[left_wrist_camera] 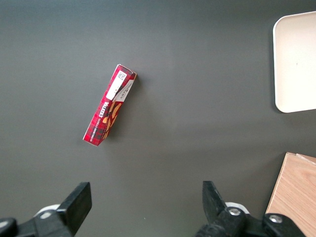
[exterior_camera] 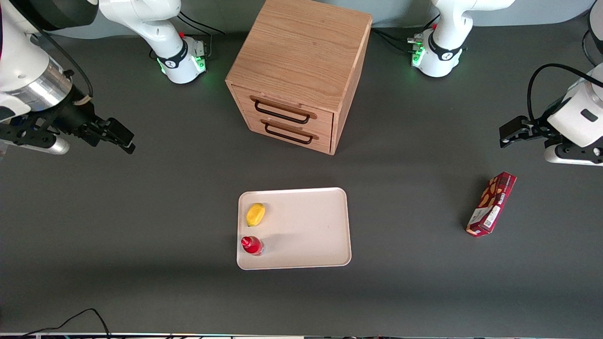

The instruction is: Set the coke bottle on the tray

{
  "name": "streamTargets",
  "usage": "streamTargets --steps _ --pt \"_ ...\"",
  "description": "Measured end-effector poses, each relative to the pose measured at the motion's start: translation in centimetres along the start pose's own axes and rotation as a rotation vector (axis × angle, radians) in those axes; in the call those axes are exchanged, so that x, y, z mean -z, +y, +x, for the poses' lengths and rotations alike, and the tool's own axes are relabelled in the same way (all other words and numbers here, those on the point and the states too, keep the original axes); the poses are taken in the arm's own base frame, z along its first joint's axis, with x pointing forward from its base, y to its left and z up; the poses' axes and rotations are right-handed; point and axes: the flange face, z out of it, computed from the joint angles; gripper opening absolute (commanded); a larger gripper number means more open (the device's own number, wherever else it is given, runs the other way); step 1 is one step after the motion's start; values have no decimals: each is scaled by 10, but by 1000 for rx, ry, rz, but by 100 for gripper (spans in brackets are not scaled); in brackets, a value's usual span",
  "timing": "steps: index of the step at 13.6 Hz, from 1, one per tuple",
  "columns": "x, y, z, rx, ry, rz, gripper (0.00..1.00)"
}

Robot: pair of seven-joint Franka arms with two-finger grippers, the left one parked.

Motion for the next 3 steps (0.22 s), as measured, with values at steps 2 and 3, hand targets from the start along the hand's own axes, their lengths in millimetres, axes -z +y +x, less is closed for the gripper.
streamTargets --steps 2,3 --pt "4 6 0 24 5 -1 100" --pt "6 10 3 22 9 0 100"
